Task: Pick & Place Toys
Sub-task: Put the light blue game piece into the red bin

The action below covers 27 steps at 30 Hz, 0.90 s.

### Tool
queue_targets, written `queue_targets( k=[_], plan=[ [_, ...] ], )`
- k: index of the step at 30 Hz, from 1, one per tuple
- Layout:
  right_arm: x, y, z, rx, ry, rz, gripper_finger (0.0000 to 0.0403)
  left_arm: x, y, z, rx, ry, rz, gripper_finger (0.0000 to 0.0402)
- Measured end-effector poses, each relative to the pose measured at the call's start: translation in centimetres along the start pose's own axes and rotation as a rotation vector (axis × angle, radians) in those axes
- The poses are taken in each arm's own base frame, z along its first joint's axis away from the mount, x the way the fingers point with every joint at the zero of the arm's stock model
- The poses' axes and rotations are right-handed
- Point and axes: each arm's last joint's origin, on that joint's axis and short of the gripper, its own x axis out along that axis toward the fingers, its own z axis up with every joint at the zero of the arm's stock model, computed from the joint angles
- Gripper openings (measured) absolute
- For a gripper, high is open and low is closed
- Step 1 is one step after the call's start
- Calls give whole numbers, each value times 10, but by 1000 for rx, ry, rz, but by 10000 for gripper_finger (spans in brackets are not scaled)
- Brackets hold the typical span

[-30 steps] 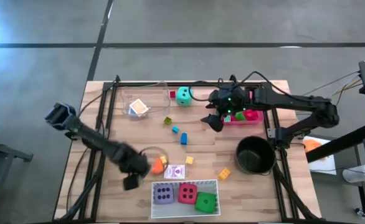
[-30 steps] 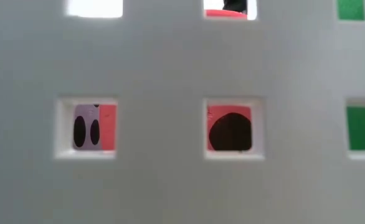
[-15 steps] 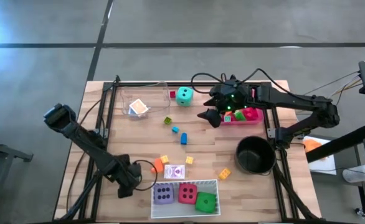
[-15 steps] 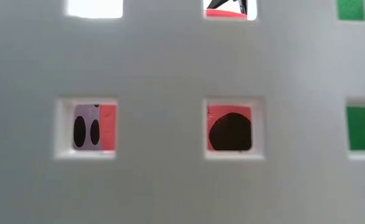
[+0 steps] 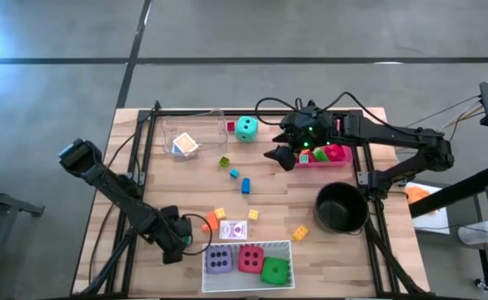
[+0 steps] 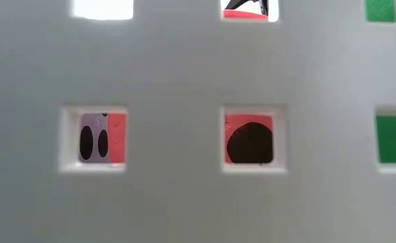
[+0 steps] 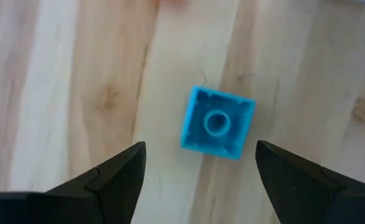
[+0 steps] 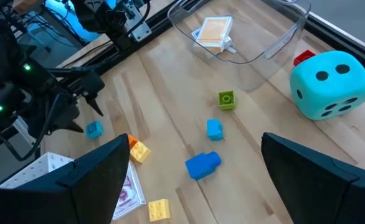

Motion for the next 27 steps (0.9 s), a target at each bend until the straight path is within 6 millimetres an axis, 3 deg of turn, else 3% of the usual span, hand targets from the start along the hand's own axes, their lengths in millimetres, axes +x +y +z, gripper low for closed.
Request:
queue_targets(
  k=[22,27],
  plan=[
    [0,0,0,2,0,0,356,10,1,0,86,-76,-26,303],
    [0,0,0,2,-3,0,356,10,0,1,134,-84,-32,274]
  ],
)
